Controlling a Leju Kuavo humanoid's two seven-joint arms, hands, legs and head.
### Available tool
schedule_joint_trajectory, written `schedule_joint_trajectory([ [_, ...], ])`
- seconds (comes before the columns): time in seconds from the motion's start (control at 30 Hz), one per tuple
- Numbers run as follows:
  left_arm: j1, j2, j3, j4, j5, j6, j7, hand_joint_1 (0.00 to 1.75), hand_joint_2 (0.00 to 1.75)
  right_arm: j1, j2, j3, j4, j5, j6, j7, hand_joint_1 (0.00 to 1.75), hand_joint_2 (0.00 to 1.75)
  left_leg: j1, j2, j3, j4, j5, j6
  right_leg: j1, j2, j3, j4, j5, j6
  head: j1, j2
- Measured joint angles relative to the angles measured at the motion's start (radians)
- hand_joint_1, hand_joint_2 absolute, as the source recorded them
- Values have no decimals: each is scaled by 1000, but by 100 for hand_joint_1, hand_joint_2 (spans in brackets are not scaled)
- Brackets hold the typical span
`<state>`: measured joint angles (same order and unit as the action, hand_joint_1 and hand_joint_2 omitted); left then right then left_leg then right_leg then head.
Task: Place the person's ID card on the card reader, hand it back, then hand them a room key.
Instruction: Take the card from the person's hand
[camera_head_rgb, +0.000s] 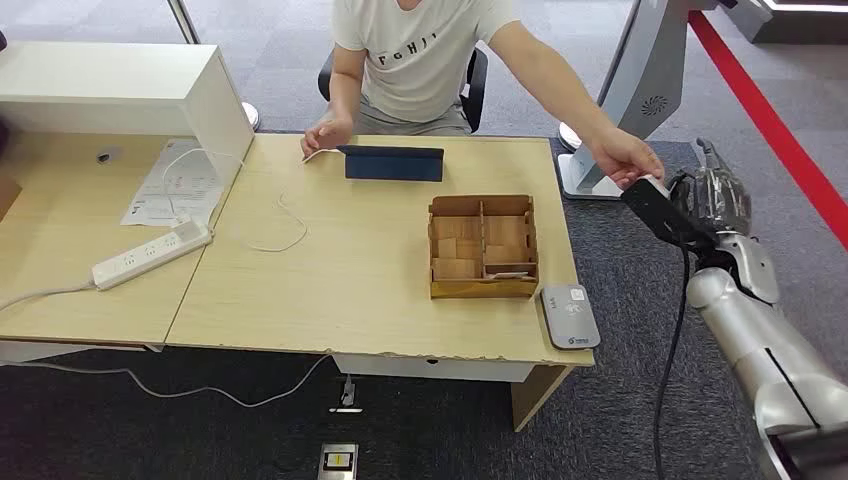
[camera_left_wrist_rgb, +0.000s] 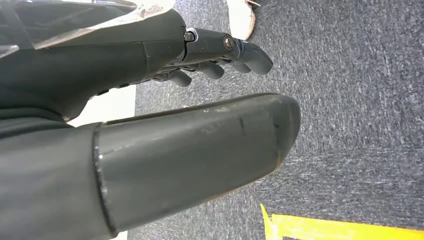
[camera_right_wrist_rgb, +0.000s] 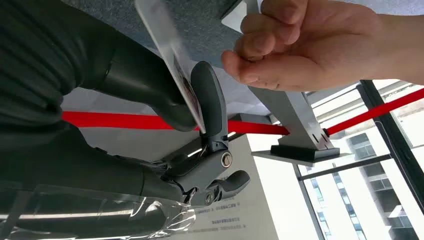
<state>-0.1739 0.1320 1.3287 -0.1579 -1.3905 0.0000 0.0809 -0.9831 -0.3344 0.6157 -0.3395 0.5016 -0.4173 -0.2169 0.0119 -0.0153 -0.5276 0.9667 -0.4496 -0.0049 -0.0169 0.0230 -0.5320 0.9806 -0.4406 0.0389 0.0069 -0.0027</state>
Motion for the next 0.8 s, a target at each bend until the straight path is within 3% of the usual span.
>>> schedule_joint_trajectory([
  [0.33, 0, -4, 0, 0, 6, 5, 0, 0, 0, 39, 1, -1, -3, -24, -21, -67, 175, 175, 0, 0, 0, 0, 0, 0, 0, 0, 0, 0, 0, 0, 0, 0],
  [0.8, 0, -6, 0, 0, -8, -3, -26, 0, 0, 255, -10, -6, -67, -35, -95, -103, 175, 175, 0, 0, 0, 0, 0, 0, 0, 0, 0, 0, 0, 0, 0, 0],
])
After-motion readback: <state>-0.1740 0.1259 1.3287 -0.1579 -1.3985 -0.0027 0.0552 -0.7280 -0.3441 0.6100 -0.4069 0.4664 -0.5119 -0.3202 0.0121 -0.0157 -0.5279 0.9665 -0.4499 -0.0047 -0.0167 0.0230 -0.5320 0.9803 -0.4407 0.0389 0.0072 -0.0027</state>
